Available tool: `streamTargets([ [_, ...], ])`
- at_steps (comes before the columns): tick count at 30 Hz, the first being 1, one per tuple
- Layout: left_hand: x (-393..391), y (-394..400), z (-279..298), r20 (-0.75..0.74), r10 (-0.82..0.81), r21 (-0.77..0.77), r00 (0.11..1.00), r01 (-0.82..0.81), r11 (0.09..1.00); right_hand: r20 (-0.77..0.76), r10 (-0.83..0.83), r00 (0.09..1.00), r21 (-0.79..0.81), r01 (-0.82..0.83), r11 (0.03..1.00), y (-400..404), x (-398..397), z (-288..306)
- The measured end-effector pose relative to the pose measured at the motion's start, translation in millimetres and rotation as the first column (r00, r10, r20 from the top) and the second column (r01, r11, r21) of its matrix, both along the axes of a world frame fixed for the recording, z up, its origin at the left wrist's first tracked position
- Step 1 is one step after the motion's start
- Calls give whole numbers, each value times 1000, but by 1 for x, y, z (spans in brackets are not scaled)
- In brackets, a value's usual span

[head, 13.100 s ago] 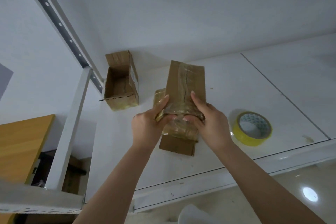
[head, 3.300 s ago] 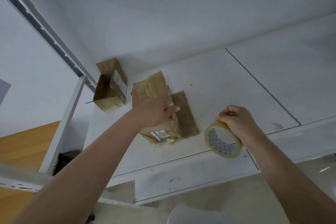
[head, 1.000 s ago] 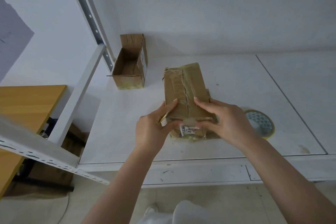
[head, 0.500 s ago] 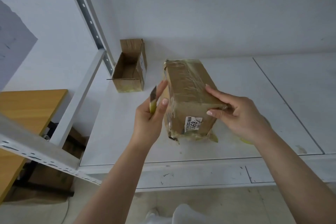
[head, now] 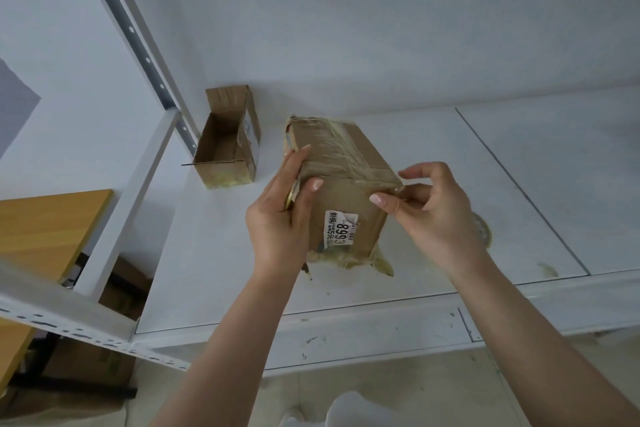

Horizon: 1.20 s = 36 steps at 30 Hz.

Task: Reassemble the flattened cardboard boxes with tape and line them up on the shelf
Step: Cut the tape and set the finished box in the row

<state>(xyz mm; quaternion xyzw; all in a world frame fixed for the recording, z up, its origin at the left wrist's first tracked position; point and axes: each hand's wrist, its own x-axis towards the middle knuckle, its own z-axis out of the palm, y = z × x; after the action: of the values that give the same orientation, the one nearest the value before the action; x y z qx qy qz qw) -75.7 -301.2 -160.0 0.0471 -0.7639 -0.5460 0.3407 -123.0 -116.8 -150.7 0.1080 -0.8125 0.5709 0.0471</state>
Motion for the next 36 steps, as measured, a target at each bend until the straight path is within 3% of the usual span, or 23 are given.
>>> streamTargets([
  [2, -1, -1, 1, 20, 40, -4, 999, -40, 999, -130, -53, 990, 122, 69, 990, 0, 1, -3],
  [5, 0, -3, 4, 51, 62, -40, 997, -60, 997, -210, 54, 976, 181, -16, 983, -1, 0, -4],
  [11, -1, -10, 6, 75, 96, -66, 993, -91, 994, -209, 173, 963, 20, -172, 985, -4, -2, -3],
  [16, -3, -24, 11, 98, 104, 8, 990, -106, 994, -214, 358, 909, -131, -390, 912, 4, -11, -6],
  [21, -4, -31, 12, 126, 78, 40, 989, -84, 996, -118, 358, 926, -245, -377, 893, -2, -23, -7],
  [26, -6, -34, 12, 113, 66, 55, 991, -72, 996, -216, 409, 887, -63, -430, 901, -23, -27, -5],
  [31, -6, -35, 7, 133, 43, 39, 990, -49, 998, -355, 300, 885, 144, -266, 953, -40, -20, -13],
  [36, -4, -42, 0, 135, 29, 12, 990, -31, 999, -317, 293, 902, 153, -256, 954, -44, -18, -14],
])
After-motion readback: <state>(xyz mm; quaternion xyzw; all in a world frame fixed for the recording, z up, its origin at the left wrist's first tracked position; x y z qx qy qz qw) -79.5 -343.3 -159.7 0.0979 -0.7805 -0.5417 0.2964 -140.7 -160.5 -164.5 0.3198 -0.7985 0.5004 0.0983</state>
